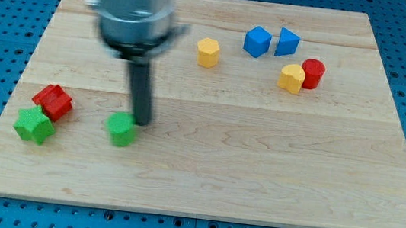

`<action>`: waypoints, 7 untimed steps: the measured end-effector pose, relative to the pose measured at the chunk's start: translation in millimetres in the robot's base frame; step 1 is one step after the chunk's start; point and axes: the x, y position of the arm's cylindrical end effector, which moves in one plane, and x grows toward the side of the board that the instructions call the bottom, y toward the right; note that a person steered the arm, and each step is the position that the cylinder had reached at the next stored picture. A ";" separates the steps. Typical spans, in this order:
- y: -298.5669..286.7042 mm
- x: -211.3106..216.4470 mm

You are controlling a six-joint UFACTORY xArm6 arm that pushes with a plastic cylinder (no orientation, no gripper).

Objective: Move your arm to the right side of the red circle

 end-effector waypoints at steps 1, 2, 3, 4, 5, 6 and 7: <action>-17.8 -1.4; 38.7 -13.1; 84.2 -14.4; 87.3 -14.4; 143.5 -12.0; 247.3 -15.5; 355.3 -52.7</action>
